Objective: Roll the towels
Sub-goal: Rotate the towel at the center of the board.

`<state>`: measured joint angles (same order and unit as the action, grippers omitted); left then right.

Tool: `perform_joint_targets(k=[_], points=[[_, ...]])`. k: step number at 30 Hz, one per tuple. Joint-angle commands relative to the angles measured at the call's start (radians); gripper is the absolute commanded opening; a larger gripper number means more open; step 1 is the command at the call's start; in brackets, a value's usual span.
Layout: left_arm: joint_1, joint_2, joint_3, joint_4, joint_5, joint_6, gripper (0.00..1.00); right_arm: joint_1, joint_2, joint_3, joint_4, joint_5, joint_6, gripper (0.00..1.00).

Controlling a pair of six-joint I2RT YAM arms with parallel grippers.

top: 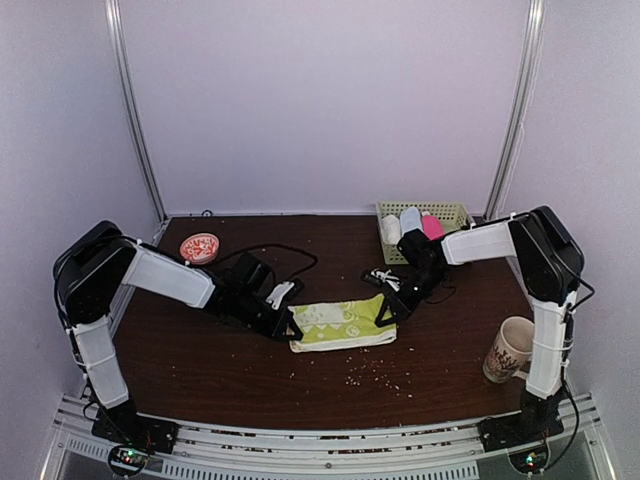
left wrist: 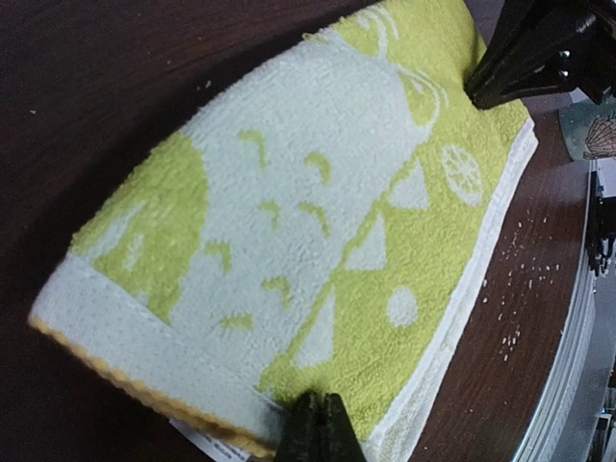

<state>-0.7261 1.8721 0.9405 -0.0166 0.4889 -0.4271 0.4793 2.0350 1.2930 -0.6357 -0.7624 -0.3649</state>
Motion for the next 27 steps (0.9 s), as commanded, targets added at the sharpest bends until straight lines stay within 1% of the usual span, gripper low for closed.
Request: perform_joint_targets(k=[1,4,6,9,11,12,13,15,18,21,25,27], points=[[0.049,0.055,0.039,-0.069,-0.080,0.057,0.00,0.026,-0.011,-0.075,-0.109,0.027,-0.049,0.04],[0.103,0.067,0.100,-0.086,-0.124,0.097,0.00,0.067,-0.049,-0.090,-0.163,-0.031,-0.095,0.06],[0.141,0.084,0.150,-0.082,-0.110,0.100,0.00,0.108,-0.060,-0.078,-0.197,-0.084,-0.124,0.08],[0.157,0.075,0.215,-0.062,-0.053,0.093,0.00,0.129,-0.069,-0.015,-0.286,-0.164,-0.183,0.12],[0.156,0.046,0.220,-0.016,0.056,0.061,0.00,0.119,-0.092,0.024,-0.319,-0.189,-0.205,0.12],[0.151,0.029,0.216,0.012,0.117,0.041,0.00,0.112,-0.106,0.039,-0.337,-0.198,-0.217,0.13],[0.143,0.011,0.212,0.025,0.150,0.029,0.00,0.104,-0.123,0.052,-0.351,-0.209,-0.229,0.13],[0.106,-0.028,0.213,0.017,0.172,0.057,0.00,0.085,-0.155,0.074,-0.367,-0.223,-0.242,0.15],[0.042,-0.064,0.210,-0.010,0.188,0.128,0.00,0.038,-0.180,0.079,-0.332,-0.215,-0.206,0.16],[-0.008,-0.087,0.155,0.039,0.202,0.162,0.00,-0.015,-0.177,0.062,-0.260,-0.186,-0.144,0.15],[-0.016,-0.054,0.074,0.119,0.202,0.104,0.00,-0.038,-0.163,0.070,-0.231,-0.150,-0.126,0.12],[-0.016,-0.029,0.053,0.132,0.168,0.068,0.00,-0.036,-0.161,0.076,-0.208,-0.137,-0.110,0.12]])
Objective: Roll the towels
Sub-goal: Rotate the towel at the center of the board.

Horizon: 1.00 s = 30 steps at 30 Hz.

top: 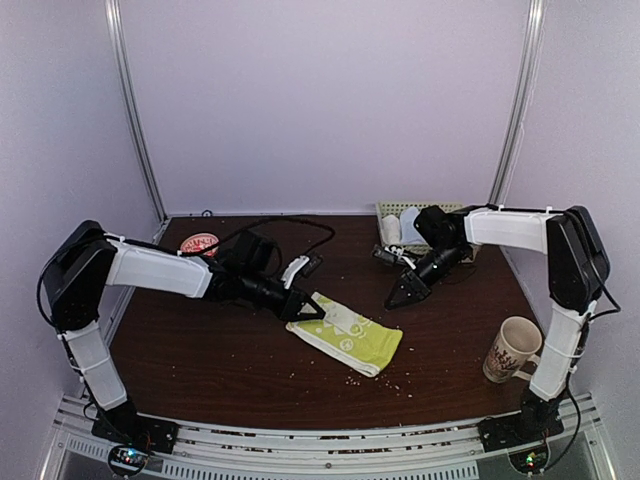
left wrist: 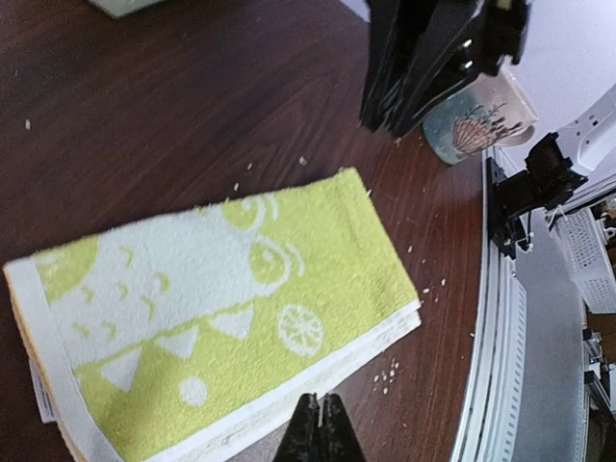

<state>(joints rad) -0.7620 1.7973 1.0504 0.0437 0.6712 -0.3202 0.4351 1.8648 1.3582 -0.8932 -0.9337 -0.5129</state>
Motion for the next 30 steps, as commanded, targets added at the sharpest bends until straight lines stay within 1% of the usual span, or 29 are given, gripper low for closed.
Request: perform_joint_targets(k=[1,6,9,12,13,15,17,19,21,23,26,27,28,29,30], points=[[0.019,0.062,-0.058,0.061,-0.039,-0.048,0.00,0.007,0.013,0.016,0.055,0.040,0.049,0.11],[0.019,0.138,-0.009,0.024,-0.141,-0.039,0.00,0.008,0.021,0.022,0.058,0.029,0.056,0.11],[0.021,0.221,0.087,-0.075,-0.219,0.014,0.00,0.007,0.017,0.001,0.069,0.027,0.053,0.11],[0.021,0.309,0.239,-0.211,-0.427,0.110,0.00,0.007,0.006,-0.026,0.087,0.022,0.054,0.10],[0.023,0.332,0.283,-0.223,-0.506,0.140,0.00,0.008,0.003,-0.033,0.096,0.023,0.058,0.11],[0.033,0.382,0.362,-0.214,-0.564,0.181,0.00,0.008,0.003,-0.042,0.105,0.031,0.060,0.10],[0.049,0.437,0.465,-0.230,-0.556,0.218,0.00,0.008,0.006,-0.042,0.104,0.035,0.059,0.10],[0.059,0.488,0.586,-0.305,-0.534,0.237,0.00,0.007,0.006,-0.037,0.098,0.039,0.058,0.10],[0.058,0.484,0.645,-0.334,-0.493,0.247,0.00,0.008,-0.002,-0.034,0.096,0.045,0.055,0.10],[0.059,0.436,0.612,-0.296,-0.438,0.236,0.00,0.006,-0.010,-0.040,0.101,0.058,0.054,0.10],[0.058,0.317,0.486,-0.207,-0.347,0.220,0.00,0.007,-0.016,-0.041,0.098,0.071,0.043,0.10],[0.057,0.263,0.428,-0.157,-0.321,0.212,0.02,0.007,-0.018,-0.037,0.092,0.073,0.038,0.10],[0.057,0.202,0.374,-0.107,-0.300,0.203,0.11,0.006,-0.018,-0.031,0.086,0.076,0.033,0.10],[0.055,0.140,0.319,-0.044,-0.279,0.201,0.26,0.005,-0.021,-0.022,0.080,0.082,0.028,0.10],[0.053,0.084,0.279,-0.017,-0.272,0.200,0.83,0.004,-0.025,-0.010,0.073,0.090,0.026,0.09]])
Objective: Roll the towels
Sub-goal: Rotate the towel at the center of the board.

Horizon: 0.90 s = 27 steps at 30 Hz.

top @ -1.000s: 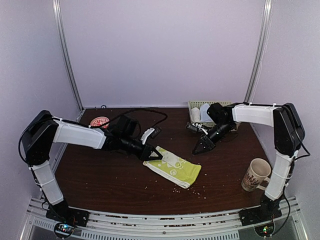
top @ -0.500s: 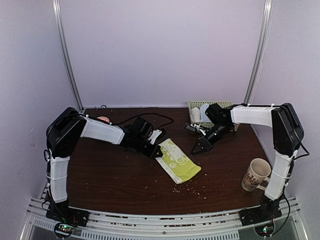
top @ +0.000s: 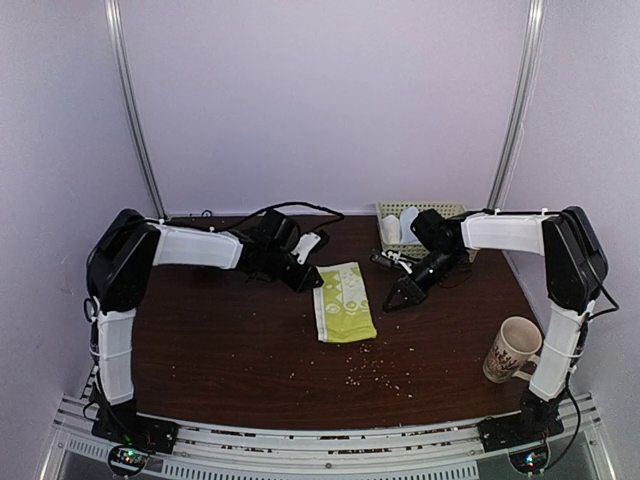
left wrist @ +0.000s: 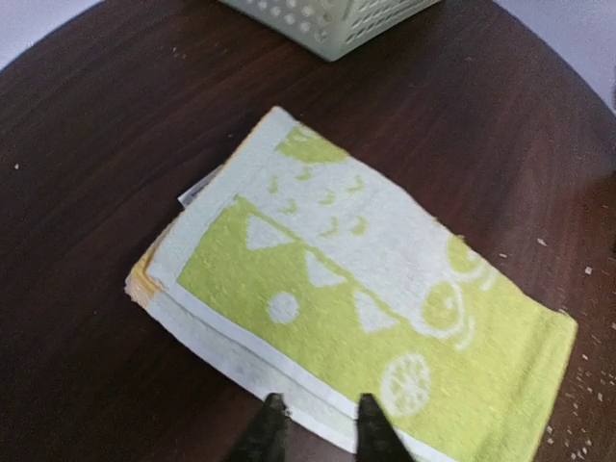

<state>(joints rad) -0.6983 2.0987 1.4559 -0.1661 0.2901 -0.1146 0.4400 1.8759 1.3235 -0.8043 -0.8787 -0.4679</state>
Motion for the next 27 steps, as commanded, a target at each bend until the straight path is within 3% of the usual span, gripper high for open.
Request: perform_joint_targets(k=[1,7,9,11,12,13,14,15,16,19,20,21,25,27], points=[[-0.013,-0.271,-0.154,0.202,0.099,-0.005,0.96,-0.003,-0.041,0.042,-0.029,0.041,-0.022,0.10],[-0.023,-0.506,-0.186,0.108,-0.020,0.052,0.98,-0.011,-0.083,0.253,-0.127,0.143,-0.029,0.10],[-0.025,-0.571,-0.182,0.075,-0.068,0.105,0.98,-0.011,-0.118,0.320,-0.110,0.227,-0.010,0.11],[-0.028,-0.632,-0.209,0.102,-0.212,0.140,0.98,-0.011,-0.171,0.348,-0.024,0.356,0.037,0.14],[-0.026,-0.648,-0.232,0.136,-0.343,0.154,0.98,-0.012,-0.207,0.335,0.060,0.447,0.084,0.26],[-0.024,-0.652,-0.262,0.179,-0.499,0.142,0.98,-0.020,-0.240,0.300,0.150,0.507,0.135,0.53],[-0.018,-0.640,-0.290,0.226,-0.650,0.089,0.98,-0.033,-0.272,0.256,0.246,0.521,0.184,0.89],[-0.015,-0.612,-0.297,0.237,-0.838,0.014,0.98,-0.051,-0.296,0.210,0.326,0.504,0.250,0.99],[-0.014,-0.572,-0.270,0.209,-0.861,0.010,0.98,-0.071,-0.309,0.168,0.379,0.442,0.296,1.00],[-0.010,-0.465,-0.199,0.094,-0.666,0.009,0.97,-0.080,-0.252,0.158,0.352,0.214,0.278,0.99],[-0.010,-0.448,-0.196,0.063,-0.559,0.000,0.93,-0.080,-0.224,0.167,0.319,0.155,0.266,0.92],[-0.010,-0.446,-0.217,0.066,-0.444,0.006,0.84,-0.080,-0.196,0.173,0.286,0.108,0.254,0.82],[-0.011,-0.488,-0.408,0.265,0.014,-0.064,0.22,-0.079,-0.079,0.151,0.178,-0.058,0.226,0.49],[-0.025,-0.470,-0.483,0.392,0.211,-0.114,0.12,-0.067,-0.024,0.127,0.154,-0.120,0.214,0.35]])
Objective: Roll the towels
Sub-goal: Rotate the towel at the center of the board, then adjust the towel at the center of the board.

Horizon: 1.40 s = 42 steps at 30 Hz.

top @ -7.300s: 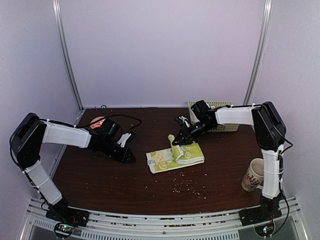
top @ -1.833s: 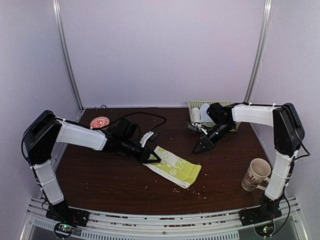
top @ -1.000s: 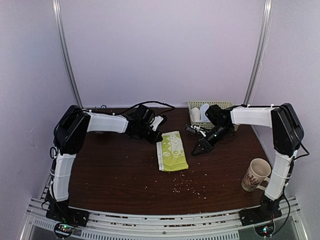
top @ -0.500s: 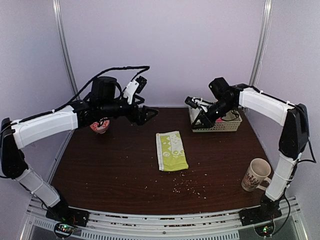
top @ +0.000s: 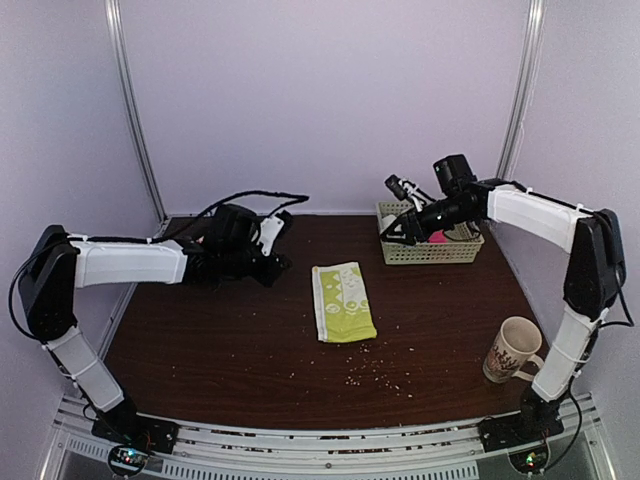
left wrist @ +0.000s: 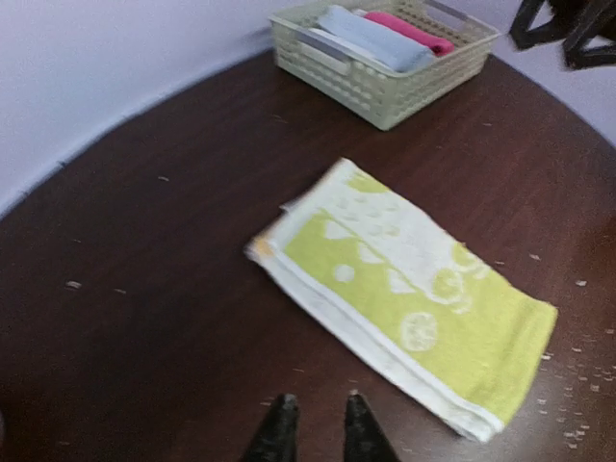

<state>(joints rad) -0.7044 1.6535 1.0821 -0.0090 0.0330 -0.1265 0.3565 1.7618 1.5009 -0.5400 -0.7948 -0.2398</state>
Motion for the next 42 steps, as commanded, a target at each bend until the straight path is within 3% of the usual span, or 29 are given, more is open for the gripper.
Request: perform_joint_targets(k=[1,3,8,20,31,36,38,42], points=[[-0.033,-0.009,-0.140,0.288,0.513,-0.133,0.09,0.029,0.116,-0.059,-0.120,-0.212,-0.018,0.29],[-0.069,0.038,-0.179,0.361,0.559,-0.160,0.05,0.059,0.162,-0.066,-0.146,-0.209,-0.034,0.23],[-0.148,0.124,-0.180,0.406,0.518,-0.134,0.02,0.130,0.269,-0.043,-0.269,-0.211,-0.112,0.13],[-0.166,0.345,-0.079,0.343,0.505,-0.078,0.00,0.160,0.354,-0.096,-0.300,-0.168,-0.142,0.07],[-0.165,0.375,-0.111,0.300,0.501,-0.102,0.00,0.162,0.390,-0.157,-0.222,-0.046,-0.083,0.04],[-0.168,0.318,-0.120,0.272,0.472,-0.077,0.00,0.162,0.371,-0.155,-0.266,-0.090,-0.137,0.04],[-0.176,0.271,-0.114,0.228,0.440,-0.038,0.05,0.160,0.344,-0.137,-0.301,-0.116,-0.173,0.04],[-0.219,0.192,-0.060,0.062,0.296,0.097,0.27,0.145,0.290,-0.070,-0.427,-0.210,-0.292,0.06]])
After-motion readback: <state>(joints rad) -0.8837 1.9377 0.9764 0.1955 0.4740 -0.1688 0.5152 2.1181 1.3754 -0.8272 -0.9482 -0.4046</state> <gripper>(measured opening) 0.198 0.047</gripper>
